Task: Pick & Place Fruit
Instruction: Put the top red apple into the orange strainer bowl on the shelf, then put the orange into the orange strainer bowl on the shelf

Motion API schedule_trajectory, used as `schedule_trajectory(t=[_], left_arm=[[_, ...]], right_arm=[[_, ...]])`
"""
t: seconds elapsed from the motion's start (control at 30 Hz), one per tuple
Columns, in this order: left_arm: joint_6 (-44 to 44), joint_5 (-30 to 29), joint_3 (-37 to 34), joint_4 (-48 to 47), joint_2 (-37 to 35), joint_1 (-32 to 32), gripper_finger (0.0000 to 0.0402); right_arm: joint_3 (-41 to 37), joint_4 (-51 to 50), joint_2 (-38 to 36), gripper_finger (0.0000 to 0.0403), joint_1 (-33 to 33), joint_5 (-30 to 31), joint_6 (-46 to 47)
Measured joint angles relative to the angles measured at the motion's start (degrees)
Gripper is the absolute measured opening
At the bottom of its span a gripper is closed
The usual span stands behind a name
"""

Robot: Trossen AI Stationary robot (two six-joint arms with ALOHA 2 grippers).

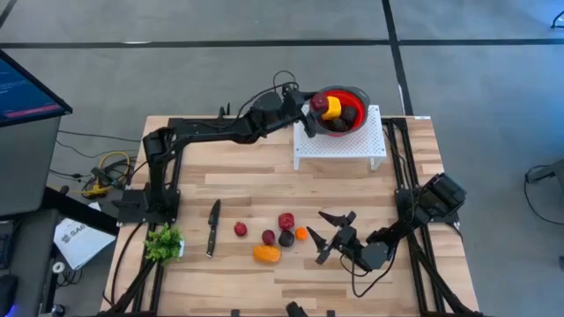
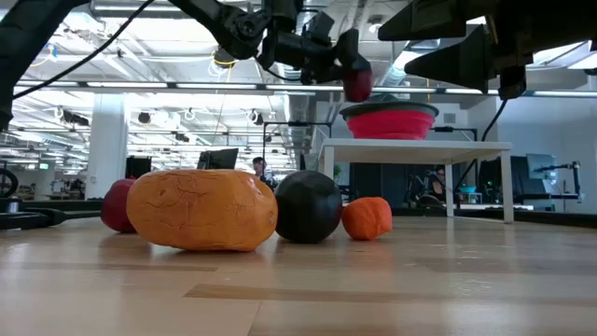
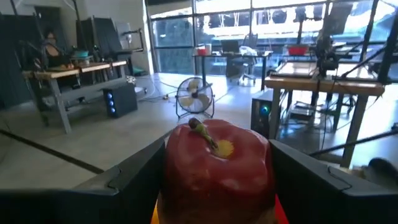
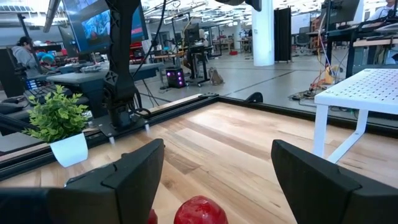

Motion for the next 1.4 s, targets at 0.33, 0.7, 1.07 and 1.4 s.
schedule_trajectory(t=[0.33,0.7,1.07,1.4], left_arm=[[-1.00,1.40,0.02,1.11,1.59,-0.20,0.0266],[-1.11,0.78,-0.04,2.25,4.50,-0.23,0.0266],[-6.05,0.76,-0.04,-0.74,4.33,0.84,0.0271],[-5.50,1.20,-0.04,-0.88,4.31,0.84,0.0313]], right_arm=[[0.00,0.00,0.00,0.0291,-0.37,-0.04,0.00],[0.09,0.01,0.01,0.0291,-0.44,-0.11,0.18],[0.09,0.00,0.02,0.0291,-0.44,-0.11,0.42],[0.11,-0.02,0.02,0.0291,-0.44,-0.11,0.42]])
